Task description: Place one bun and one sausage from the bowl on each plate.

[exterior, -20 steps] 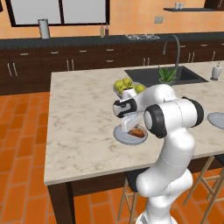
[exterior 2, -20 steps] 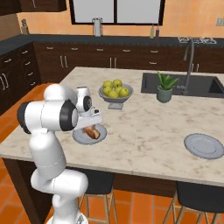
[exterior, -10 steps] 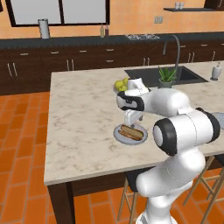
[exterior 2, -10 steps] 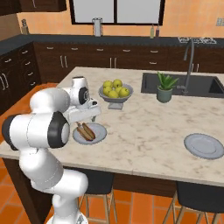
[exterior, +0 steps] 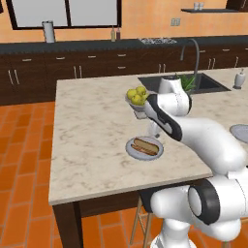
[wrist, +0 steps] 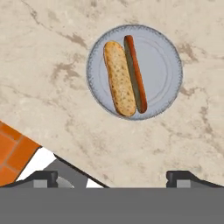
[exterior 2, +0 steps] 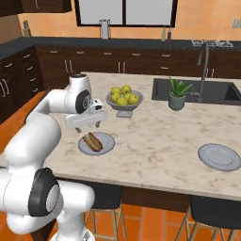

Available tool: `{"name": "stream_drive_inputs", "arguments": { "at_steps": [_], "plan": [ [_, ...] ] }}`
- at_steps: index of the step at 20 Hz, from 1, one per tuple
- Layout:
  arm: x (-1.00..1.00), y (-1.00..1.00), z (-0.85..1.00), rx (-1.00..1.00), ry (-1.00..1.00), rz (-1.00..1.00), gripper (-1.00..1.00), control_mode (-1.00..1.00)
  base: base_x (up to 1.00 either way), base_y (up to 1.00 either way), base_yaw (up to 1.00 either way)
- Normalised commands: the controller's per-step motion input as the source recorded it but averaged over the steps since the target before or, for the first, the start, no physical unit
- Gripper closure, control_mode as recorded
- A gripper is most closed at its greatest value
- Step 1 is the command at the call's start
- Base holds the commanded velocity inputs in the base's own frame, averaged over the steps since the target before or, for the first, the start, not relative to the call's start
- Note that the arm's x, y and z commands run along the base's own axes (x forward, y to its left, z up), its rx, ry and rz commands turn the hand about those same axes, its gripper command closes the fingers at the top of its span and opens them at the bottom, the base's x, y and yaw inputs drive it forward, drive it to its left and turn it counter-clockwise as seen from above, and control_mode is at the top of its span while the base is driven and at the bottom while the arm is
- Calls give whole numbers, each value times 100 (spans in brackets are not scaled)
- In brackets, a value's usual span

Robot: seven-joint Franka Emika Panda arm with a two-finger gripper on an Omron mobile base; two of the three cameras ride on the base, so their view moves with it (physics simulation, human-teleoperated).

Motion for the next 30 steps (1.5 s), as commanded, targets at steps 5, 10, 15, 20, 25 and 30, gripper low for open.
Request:
{"name": "stream_drive_inputs", "arguments": {
  "at_steps": [5, 10, 15, 20, 25, 30],
  "plan": [
    [-18, 6, -20, -2, 3, 1, -100, 100, -19, -17, -1],
    [0, 0, 0, 0, 0, 0, -100, 100, -48, -100, -13],
    [0, 0, 0, 0, 0, 0, -100, 100, -28, -100, -17],
    [0, 0, 0, 0, 0, 0, -100, 100, 6, -100, -15],
    [0, 0, 0, 0, 0, 0, -100, 100, 26, -100, -12],
    [0, 0, 0, 0, 0, 0, -100, 100, 43, -100, -7]
  ]
}}
